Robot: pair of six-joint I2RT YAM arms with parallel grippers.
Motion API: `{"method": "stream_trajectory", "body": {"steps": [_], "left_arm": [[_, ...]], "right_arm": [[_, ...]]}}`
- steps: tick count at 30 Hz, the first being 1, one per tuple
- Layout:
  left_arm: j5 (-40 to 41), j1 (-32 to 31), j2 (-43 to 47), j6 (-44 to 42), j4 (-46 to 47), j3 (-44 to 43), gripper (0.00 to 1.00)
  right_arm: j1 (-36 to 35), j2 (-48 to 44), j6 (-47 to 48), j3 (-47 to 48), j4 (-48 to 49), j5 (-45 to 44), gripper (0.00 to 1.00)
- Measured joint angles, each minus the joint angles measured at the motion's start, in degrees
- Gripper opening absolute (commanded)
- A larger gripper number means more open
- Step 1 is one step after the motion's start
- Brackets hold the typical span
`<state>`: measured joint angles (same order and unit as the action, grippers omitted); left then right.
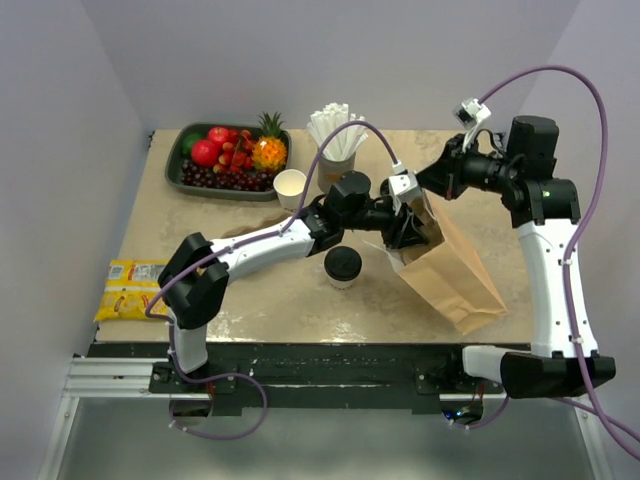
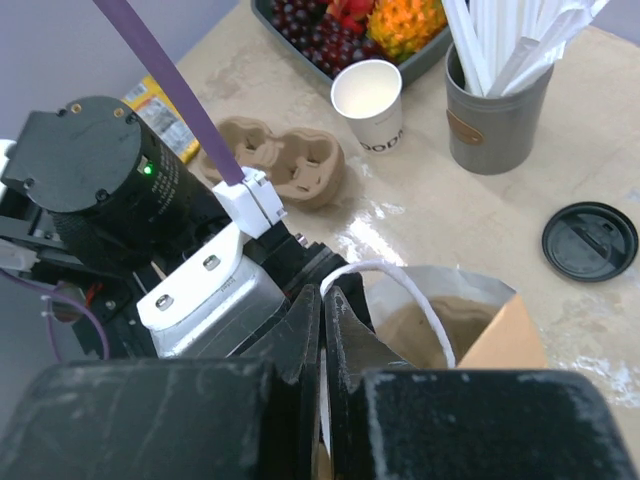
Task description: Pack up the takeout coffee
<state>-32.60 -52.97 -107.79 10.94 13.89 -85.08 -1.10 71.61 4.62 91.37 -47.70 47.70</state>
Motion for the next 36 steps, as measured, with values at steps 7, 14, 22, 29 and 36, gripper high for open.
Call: {"method": "stream_trajectory", "body": {"steps": [7,14,22,29,36], "left_arm": [[-1.1,0.0,0.0,-0.1,-0.6,-0.6,0.13],[3.1,0.3,2.1,-3.6,-6.3,-2.9,0.13],[10.5,0.3,5.8,-4.5,-9.7,-3.2,0.12],[10.4,0.0,6.2,-1.5,-5.1,-1.1,0.11],[10.9,-0.3,4.5,2.1,-1.0,2.0,0.11]], "right_arm": [[0.9,0.9,-6.6,-0.7,7.6,4.9,0.0],[1.0,4.6,-14.6,-0.7,18.6,10.4,0.0],[1.0,6.0,-18.8,-0.9,24.7,13.6,0.0],[1.0,4.3,-16.0,-2.4,23.2,13.8,0.0],[1.0,2.9,-8.3,-3.1,18.1,12.7,0.0]]}}
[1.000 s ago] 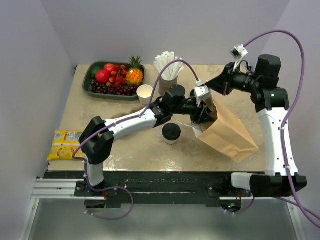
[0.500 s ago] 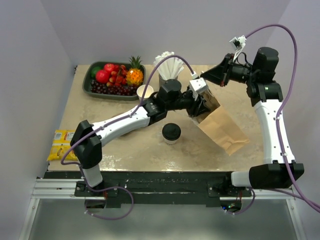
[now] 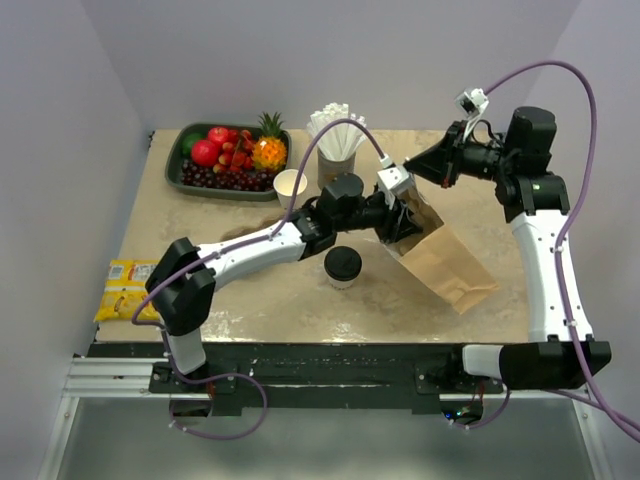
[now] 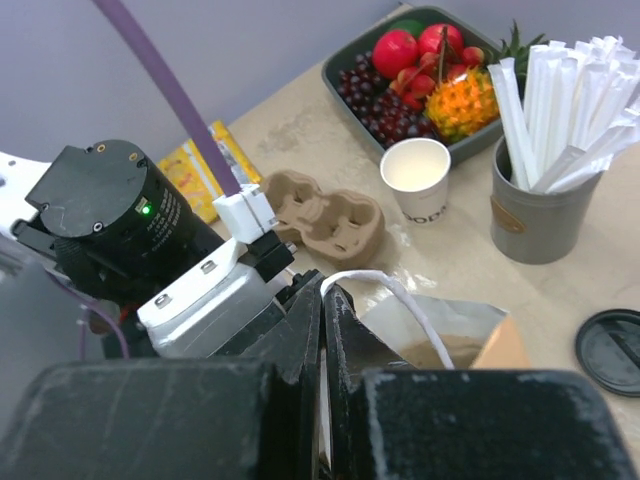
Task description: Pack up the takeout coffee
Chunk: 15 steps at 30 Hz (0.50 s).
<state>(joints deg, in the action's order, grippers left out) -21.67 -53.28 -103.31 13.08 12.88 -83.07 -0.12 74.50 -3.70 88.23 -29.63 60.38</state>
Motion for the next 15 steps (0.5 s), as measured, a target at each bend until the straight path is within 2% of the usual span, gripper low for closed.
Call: {"method": "stream_trajectory", "body": {"steps": [8,14,15], "left_arm": [[-1.3,-0.5,-0.1,2.8,10.0,10.4,0.11],[-0.3,-1.6,-0.1,4.6,17.9,15.5,0.13],[0.1,-2.1,-0.2,5.7,21.7,17.1,0.13]], "right_arm": [[0.0,-2.9,12.2,-3.3,-9.2,-4.4,0.0],[-0.2,-4.3,18.0,-3.2,-17.2,-10.5,0.0],[-0.2,-5.3,19.6,-3.0,-20.4,-12.9,0.0]]}}
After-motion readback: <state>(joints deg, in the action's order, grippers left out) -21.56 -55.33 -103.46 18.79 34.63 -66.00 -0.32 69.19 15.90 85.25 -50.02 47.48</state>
